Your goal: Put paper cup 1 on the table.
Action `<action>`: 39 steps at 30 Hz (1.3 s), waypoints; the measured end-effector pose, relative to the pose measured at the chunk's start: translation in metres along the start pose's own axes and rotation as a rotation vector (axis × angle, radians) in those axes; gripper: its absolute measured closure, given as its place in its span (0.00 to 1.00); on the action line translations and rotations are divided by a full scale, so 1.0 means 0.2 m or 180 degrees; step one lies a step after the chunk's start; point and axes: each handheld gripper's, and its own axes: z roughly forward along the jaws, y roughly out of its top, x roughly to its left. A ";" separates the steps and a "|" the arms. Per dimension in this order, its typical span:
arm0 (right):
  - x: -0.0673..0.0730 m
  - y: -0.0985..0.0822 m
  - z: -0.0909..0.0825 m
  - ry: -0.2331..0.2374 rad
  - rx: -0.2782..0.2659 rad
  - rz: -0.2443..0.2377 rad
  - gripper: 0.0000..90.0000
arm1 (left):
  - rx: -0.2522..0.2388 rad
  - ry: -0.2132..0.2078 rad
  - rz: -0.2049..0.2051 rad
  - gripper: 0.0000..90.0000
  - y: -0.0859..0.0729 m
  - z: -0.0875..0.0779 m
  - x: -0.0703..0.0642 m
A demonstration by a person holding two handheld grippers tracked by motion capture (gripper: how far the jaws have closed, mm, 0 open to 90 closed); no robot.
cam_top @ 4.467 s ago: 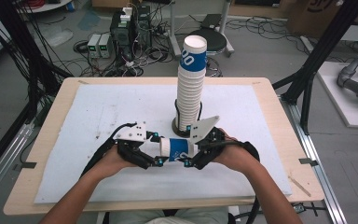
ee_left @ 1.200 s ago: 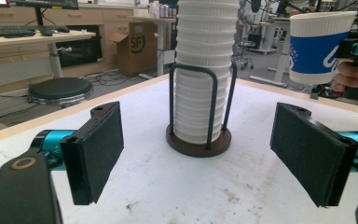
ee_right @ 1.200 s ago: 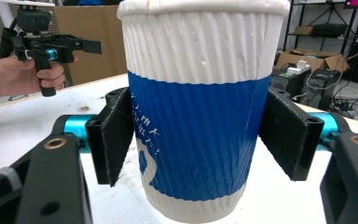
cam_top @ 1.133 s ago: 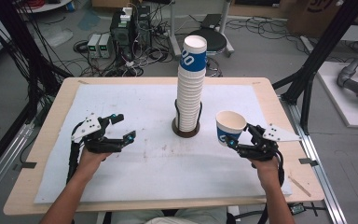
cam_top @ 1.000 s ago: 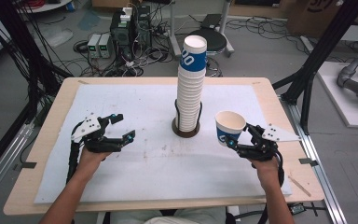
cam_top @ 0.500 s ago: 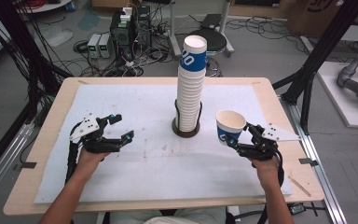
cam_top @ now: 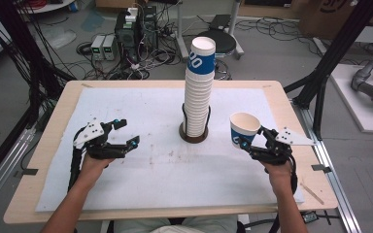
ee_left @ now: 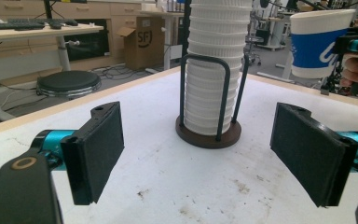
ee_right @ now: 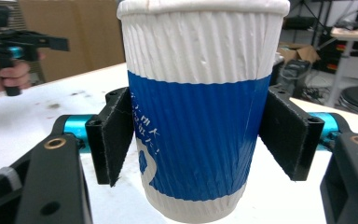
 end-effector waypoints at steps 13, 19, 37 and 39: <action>-0.15 -0.08 0.12 -0.0567 0.0351 0.0241 0.34 | 0.0023 0.0014 -0.0021 0.19 -0.01 0.00 0.00; -0.20 -0.13 0.18 -0.0686 0.0606 0.0357 0.33 | 0.0041 0.0003 -0.0018 0.19 -0.01 0.01 0.00; -0.22 -0.19 0.16 -0.0693 0.0916 0.0433 0.30 | 0.0050 -0.0002 -0.0015 0.19 -0.01 0.01 0.00; -0.22 -0.20 0.15 -0.0700 0.0913 0.0409 0.29 | 0.0052 -0.0002 -0.0014 0.19 -0.01 0.01 0.00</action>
